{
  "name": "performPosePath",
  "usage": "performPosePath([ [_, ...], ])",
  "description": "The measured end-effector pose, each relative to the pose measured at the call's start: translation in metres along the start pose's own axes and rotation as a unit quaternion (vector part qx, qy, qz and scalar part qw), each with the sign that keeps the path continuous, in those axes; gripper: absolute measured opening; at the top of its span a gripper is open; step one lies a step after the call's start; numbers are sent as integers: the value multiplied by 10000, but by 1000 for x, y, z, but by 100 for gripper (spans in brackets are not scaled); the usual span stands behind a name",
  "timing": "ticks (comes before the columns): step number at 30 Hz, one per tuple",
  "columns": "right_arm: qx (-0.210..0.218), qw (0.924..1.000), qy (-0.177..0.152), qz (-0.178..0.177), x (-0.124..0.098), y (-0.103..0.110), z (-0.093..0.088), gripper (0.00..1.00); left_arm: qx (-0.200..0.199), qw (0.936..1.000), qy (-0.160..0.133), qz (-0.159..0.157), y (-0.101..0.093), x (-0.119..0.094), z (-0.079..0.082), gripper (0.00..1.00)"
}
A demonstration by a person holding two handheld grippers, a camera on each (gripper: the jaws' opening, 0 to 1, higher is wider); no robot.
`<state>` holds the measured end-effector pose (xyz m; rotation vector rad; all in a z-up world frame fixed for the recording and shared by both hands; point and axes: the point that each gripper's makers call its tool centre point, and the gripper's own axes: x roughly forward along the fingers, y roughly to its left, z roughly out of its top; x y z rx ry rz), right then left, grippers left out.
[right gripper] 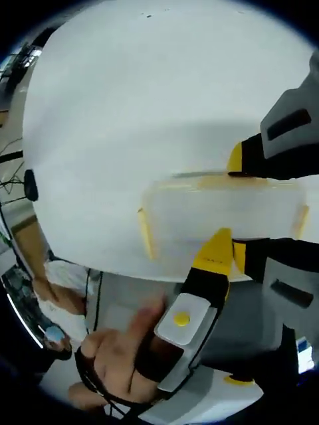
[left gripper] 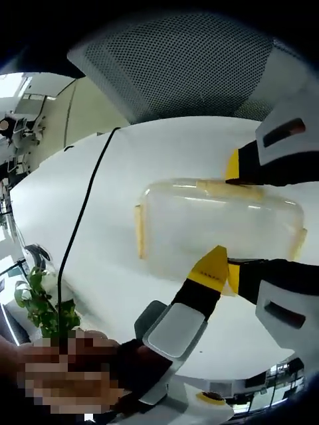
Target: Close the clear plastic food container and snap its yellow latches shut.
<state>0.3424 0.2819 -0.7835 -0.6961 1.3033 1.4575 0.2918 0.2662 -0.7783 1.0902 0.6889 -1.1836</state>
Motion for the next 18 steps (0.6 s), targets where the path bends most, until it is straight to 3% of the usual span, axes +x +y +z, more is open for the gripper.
performPosePath([
  [9, -3, 9999, -125, -77, -3, 2, 1, 36, 46, 9999, -2, 130, 0, -5, -3, 43],
  [18, -40, 9993, -227, -310, -8, 4, 1, 37, 213, 9998, -49, 43, 2, -7, -2, 44],
])
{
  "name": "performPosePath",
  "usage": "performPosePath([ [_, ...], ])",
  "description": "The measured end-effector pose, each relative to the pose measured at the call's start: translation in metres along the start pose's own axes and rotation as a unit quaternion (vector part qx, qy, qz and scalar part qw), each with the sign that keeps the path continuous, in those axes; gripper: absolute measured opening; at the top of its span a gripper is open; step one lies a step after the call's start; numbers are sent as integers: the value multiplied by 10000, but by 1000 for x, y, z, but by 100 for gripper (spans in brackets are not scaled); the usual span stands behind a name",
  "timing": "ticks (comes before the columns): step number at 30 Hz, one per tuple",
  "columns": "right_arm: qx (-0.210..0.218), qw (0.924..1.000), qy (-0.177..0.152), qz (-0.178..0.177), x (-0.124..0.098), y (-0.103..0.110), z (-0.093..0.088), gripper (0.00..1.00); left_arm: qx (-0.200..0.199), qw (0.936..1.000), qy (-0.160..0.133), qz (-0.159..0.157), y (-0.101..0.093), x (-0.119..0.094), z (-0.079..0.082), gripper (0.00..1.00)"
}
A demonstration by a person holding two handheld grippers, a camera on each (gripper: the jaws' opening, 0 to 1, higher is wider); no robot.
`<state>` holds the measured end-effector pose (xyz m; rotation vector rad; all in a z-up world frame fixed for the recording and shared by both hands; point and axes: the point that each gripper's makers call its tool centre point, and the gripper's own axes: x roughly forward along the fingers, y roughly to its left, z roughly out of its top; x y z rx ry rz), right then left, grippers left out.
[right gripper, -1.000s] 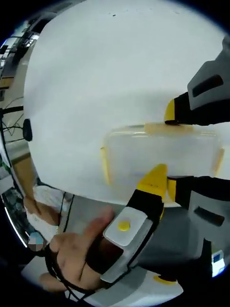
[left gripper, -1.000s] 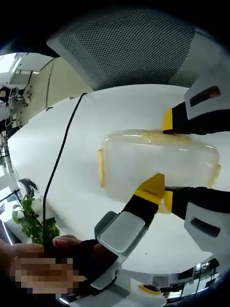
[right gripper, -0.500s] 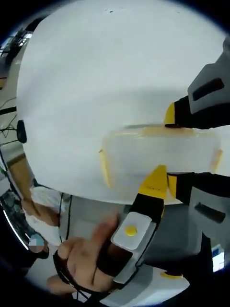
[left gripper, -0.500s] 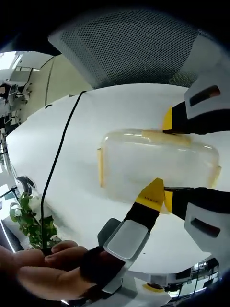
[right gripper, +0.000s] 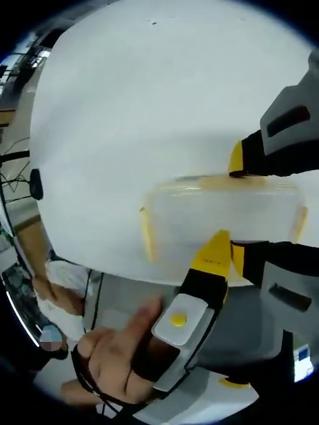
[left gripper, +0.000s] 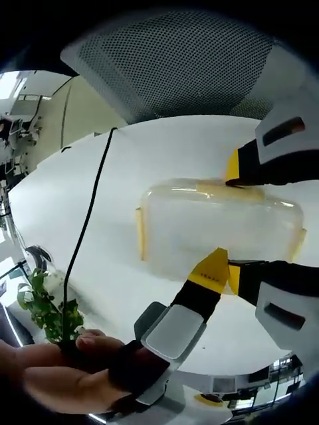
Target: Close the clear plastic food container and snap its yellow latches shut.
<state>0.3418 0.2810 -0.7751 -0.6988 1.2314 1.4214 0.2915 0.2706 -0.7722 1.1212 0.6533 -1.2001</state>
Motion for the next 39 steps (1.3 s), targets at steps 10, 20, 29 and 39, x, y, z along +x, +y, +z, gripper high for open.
performPosePath([
  [10, -395, 9970, -202, -628, -3, 2, 2, 37, 67, 10000, 43, -36, -13, 2, 0, 58],
  [20, -273, 9949, -375, -900, -7, 3, 1, 51, -180, 9990, -328, -253, -6, -16, 7, 63],
  [29, -167, 9926, -688, -987, -4, 8, 2, 71, -268, 9966, -360, -693, -10, -16, -1, 87],
  [39, -490, 9919, -805, -854, -1, 26, -2, 90, -530, 9917, -421, -1091, -16, -19, 0, 99],
])
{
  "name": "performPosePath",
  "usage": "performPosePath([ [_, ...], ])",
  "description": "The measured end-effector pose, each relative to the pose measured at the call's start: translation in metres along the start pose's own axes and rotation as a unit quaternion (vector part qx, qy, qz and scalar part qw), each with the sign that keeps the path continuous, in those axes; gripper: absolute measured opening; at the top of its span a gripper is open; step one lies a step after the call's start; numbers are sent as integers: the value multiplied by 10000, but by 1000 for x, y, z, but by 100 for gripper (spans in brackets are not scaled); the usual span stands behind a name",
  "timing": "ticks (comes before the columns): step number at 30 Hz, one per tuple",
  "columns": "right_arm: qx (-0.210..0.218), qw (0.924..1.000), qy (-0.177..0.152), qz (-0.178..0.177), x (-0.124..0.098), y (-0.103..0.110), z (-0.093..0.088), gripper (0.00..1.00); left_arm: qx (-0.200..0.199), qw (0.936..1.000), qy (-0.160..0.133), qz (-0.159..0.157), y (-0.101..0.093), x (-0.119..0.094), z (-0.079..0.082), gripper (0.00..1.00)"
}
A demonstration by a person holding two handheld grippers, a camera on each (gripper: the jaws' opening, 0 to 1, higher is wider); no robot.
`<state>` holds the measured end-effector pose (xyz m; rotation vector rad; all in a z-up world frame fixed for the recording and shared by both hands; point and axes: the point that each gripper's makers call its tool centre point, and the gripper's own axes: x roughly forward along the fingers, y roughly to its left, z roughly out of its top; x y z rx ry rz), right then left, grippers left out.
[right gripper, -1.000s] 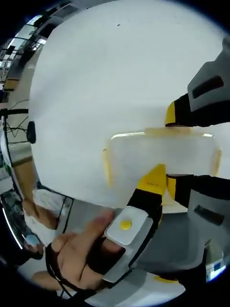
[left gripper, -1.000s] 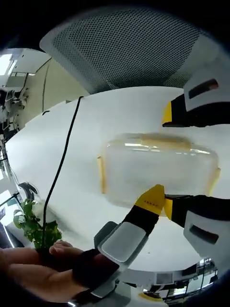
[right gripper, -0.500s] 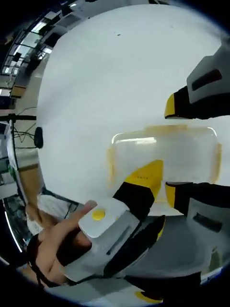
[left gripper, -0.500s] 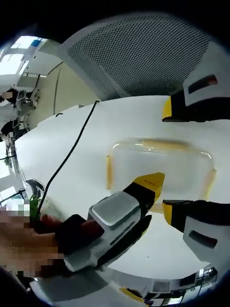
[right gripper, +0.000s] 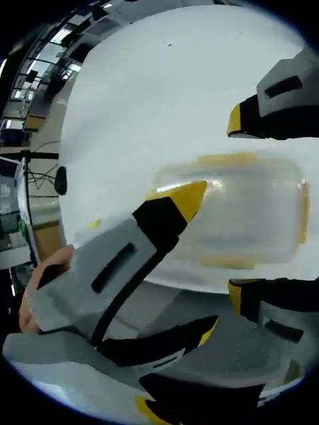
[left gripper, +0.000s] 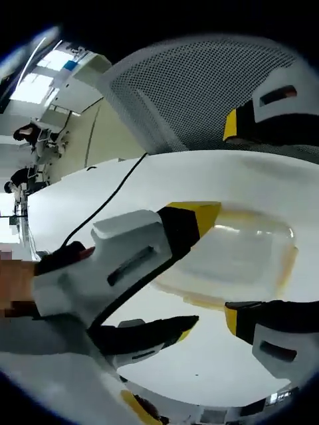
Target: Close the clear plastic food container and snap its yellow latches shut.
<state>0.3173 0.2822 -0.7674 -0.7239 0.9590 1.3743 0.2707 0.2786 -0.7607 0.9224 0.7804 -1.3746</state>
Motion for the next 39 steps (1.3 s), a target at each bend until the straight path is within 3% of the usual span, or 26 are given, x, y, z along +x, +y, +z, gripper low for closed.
performPosePath([
  [4, -67, 9999, 36, -83, 0, 0, -2, 90, 127, 9999, 98, 10, 5, -2, -5, 99],
  [10, -46, 9999, -18, -153, 0, 3, -2, 100, 46, 9999, 103, -78, 10, -6, -8, 99],
  [20, -26, 9996, -58, -269, -1, 9, -9, 100, 2, 9996, 143, -233, 15, -9, -14, 99],
  [25, -302, 9984, 209, -428, 0, 9, -21, 100, 39, 9991, 166, -381, 19, -5, -16, 97],
  [30, -280, 9983, 227, -456, 0, 11, -27, 99, -8, 9985, 338, -421, 32, -3, -24, 97],
  [34, -302, 9977, 318, -507, 0, 8, -32, 98, 185, 9970, 594, -459, 35, -1, -36, 97],
  [39, -246, 9980, 303, -507, -1, 7, -33, 97, 221, 9960, 716, -496, 38, 3, -43, 95],
])
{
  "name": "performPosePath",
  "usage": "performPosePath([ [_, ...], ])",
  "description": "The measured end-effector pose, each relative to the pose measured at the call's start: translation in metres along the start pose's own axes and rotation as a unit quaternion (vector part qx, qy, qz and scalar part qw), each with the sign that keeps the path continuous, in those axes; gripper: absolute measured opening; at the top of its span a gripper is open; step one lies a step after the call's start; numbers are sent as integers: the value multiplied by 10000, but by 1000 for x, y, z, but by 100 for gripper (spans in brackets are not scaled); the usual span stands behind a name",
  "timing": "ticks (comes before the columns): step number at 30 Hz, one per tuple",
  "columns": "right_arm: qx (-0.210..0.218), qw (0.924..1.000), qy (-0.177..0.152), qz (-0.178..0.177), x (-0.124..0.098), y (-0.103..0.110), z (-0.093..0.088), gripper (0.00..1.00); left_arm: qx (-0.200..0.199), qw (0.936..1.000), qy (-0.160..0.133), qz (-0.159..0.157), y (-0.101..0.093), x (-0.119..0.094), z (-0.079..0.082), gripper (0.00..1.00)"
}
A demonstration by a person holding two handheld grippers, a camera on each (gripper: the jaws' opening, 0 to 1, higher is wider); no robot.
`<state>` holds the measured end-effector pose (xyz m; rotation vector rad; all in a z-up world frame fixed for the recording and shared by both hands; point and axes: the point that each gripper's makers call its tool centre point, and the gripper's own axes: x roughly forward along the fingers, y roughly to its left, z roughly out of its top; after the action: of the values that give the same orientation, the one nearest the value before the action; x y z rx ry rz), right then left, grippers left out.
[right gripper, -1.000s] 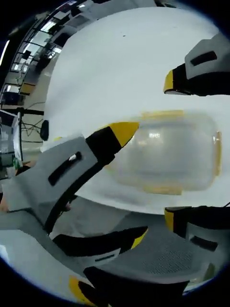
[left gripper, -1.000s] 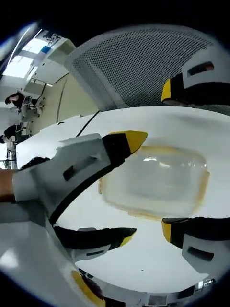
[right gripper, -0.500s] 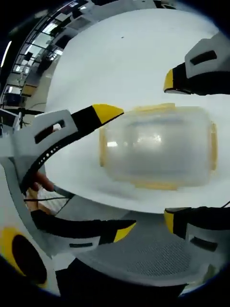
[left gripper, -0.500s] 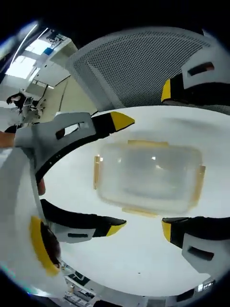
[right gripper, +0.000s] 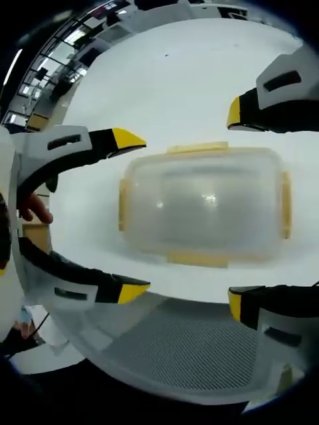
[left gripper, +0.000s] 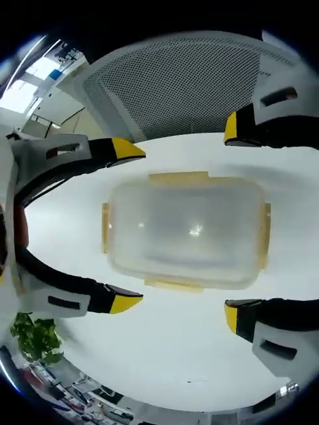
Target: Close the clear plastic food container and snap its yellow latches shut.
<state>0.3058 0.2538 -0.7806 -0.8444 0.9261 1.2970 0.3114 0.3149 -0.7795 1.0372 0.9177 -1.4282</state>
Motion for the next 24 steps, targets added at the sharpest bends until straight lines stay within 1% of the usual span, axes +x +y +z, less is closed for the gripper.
performPosePath([
  [2, 29, 10000, 6, 7, 1, -1, -1, 97, 83, 9999, 86, 63, 3, 2, -3, 94],
  [6, 55, 10000, 55, -19, 5, -3, -5, 96, 119, 9998, 115, 74, 4, 5, -3, 94],
  [12, 58, 9997, 217, -35, 11, -4, -15, 94, 169, 9997, 176, 92, 5, 13, -5, 91],
  [14, 30, 9997, 231, -16, 12, -1, -15, 93, 236, 9993, 271, 90, 5, 17, -9, 91],
  [15, 23, 9996, 287, -20, 14, -1, -18, 92, 236, 9992, 306, 101, 5, 19, -10, 92],
  [18, -11, 9993, 384, -30, 18, -2, -23, 91, 216, 9992, 303, 119, 6, 21, -11, 91],
  [21, -55, 9990, 430, -59, 18, -3, -25, 88, 231, 9991, 314, 135, 6, 24, -12, 91],
  [24, -48, 9990, 444, -78, 19, -5, -25, 86, 284, 9987, 394, 172, 7, 26, -15, 90],
])
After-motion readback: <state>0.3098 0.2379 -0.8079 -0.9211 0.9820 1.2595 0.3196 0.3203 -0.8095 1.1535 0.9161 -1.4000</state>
